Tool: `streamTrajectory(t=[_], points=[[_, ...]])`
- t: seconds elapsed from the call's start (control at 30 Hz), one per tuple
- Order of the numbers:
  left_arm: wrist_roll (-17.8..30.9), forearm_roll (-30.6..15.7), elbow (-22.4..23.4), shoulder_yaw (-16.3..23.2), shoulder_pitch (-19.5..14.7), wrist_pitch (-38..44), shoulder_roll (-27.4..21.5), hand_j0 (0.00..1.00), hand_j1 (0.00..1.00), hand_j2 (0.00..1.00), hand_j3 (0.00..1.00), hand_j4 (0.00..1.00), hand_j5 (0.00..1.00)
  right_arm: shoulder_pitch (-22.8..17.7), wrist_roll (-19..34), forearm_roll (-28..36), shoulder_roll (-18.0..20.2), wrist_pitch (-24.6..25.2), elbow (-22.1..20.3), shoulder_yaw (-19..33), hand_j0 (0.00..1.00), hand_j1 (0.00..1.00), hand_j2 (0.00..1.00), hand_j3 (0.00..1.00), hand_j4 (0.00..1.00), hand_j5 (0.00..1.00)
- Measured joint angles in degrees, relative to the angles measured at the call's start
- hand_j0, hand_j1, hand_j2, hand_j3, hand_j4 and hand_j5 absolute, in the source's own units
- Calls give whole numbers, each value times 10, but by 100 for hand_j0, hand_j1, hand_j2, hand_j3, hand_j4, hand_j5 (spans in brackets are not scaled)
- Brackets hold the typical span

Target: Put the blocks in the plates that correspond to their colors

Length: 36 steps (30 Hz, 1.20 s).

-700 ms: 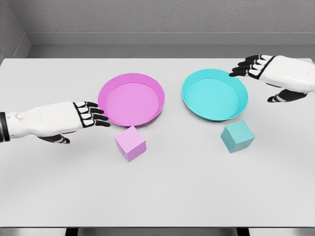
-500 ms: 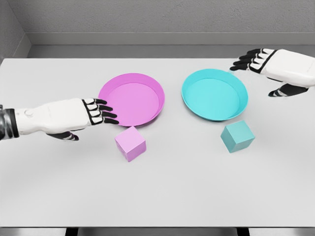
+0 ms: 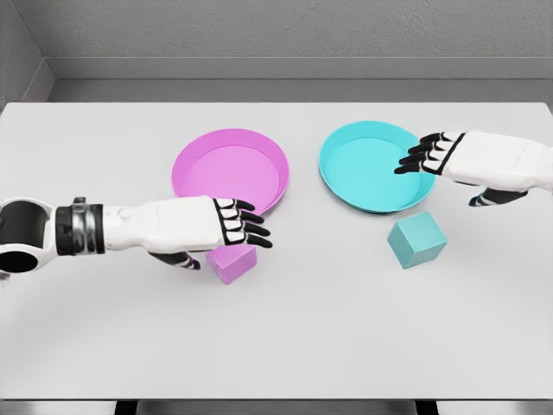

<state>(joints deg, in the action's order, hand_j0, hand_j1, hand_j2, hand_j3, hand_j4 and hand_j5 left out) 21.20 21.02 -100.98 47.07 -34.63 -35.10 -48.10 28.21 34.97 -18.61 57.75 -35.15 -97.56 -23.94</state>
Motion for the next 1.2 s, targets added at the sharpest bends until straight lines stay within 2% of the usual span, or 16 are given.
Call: streamTrajectory(t=[0.2,0.53,0.97,1.2], points=[[1,11,10,6,0,22,2,100,100,100,100,100,100,0,0,-32,7,0,-26,-42,100,100,100,100,100,100],[11,37,33,28,-11,79,35,100,100,100,100,100,100,7,1,-61,18,0,-31,-109,100,100,100,100,100,100],[12,41,35,51,-11,77,38,100,100,100,100,100,100,18,-1,-108,-25,4,-25,-117,100,100,100,100,100,100],[12,48,37,57,-11,80,37,100,100,100,100,100,100,17,0,-169,-34,1,-14,-147,100,100,100,100,100,100]])
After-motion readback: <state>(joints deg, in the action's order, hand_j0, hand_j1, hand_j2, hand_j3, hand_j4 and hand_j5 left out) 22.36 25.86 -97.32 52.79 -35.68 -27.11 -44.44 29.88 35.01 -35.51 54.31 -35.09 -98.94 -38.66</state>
